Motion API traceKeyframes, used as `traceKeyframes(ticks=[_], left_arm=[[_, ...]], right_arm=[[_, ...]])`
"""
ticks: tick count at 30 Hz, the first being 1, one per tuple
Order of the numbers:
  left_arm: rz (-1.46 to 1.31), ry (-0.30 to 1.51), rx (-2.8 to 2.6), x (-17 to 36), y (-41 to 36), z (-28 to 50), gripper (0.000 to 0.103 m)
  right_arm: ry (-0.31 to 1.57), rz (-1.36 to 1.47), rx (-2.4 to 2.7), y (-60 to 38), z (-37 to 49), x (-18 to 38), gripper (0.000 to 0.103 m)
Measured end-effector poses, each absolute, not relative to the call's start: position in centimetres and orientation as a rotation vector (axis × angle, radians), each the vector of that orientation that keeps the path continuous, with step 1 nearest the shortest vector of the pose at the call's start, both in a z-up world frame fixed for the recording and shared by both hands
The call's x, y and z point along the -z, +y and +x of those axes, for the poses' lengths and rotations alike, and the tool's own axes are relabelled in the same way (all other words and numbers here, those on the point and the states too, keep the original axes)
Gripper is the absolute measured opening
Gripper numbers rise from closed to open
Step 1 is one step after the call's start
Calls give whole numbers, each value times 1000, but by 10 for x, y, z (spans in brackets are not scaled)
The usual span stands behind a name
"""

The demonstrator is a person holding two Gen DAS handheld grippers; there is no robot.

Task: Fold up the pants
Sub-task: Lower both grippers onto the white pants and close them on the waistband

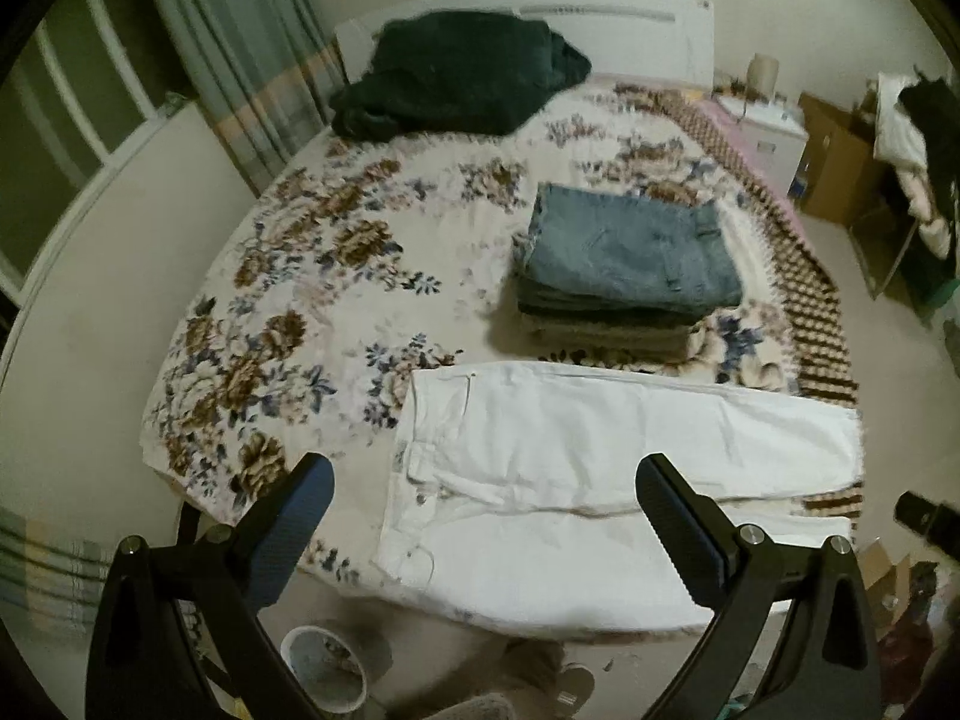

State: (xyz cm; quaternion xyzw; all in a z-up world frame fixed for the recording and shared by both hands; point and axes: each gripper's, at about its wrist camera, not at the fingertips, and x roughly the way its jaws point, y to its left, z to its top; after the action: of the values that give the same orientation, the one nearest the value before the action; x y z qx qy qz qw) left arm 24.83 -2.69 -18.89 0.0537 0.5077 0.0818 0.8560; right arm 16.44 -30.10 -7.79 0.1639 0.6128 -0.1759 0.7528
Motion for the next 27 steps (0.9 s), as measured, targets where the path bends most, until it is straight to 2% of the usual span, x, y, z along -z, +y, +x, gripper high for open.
traceKeyframes(ticks=[8,14,20,27], left_arm=[[291,1160,-97,330,-36,374,103],[504,1191,67,442,-70,437,103],[791,1199,280,523,-113,458,103],[1011,1174,443,567,-144,455,102]], right_arm=[[1477,603,587,-365,291,266,103],[1523,787,702,-407,343,394,103],[1531,857,750,-422,361,463,103],[1497,971,779,-437,382,524,103]])
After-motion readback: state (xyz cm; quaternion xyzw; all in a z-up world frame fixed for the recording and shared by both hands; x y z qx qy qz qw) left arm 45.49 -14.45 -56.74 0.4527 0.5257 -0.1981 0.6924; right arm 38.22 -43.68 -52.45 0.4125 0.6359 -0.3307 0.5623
